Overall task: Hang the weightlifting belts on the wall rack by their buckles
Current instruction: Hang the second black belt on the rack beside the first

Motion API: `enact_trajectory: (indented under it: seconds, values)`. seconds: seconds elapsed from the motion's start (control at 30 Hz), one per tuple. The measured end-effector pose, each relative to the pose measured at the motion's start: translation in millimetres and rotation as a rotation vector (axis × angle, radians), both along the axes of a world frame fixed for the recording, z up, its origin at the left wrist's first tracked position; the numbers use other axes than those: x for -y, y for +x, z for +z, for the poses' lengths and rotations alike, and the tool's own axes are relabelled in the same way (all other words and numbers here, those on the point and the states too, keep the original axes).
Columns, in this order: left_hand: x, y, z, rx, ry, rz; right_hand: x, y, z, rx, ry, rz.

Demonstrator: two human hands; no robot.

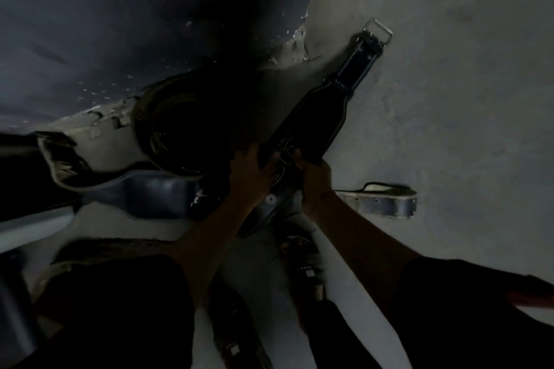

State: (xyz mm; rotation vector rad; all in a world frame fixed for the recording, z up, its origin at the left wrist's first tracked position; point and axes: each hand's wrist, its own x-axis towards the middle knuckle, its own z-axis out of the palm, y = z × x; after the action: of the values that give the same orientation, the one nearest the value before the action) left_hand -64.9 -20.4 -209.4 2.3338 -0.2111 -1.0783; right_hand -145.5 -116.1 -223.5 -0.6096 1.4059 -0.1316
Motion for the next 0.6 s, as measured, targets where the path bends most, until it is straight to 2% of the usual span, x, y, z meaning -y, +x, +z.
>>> enact_trajectory:
  seconds: [0.2, 0.3, 0.4, 0.6]
  values:
    - [-16, -9, 118, -0.061, -0.155, 0.068, -19, -11, 107, -0.022, -0.091, -0.05]
    - [-27, -6, 186, -0.093, -0.198, 0.068, -33, -10, 172, 0.019, -0.118, -0.048]
    - [-41, -1, 260, -0.041, -0.241, 0.039, -48, -2, 249, 0.096, -0.11, -0.06]
    - [-68, 13, 418, -0.137, -0.379, 0.282, -98, -2, 419, 0.292, -0.159, 0.085]
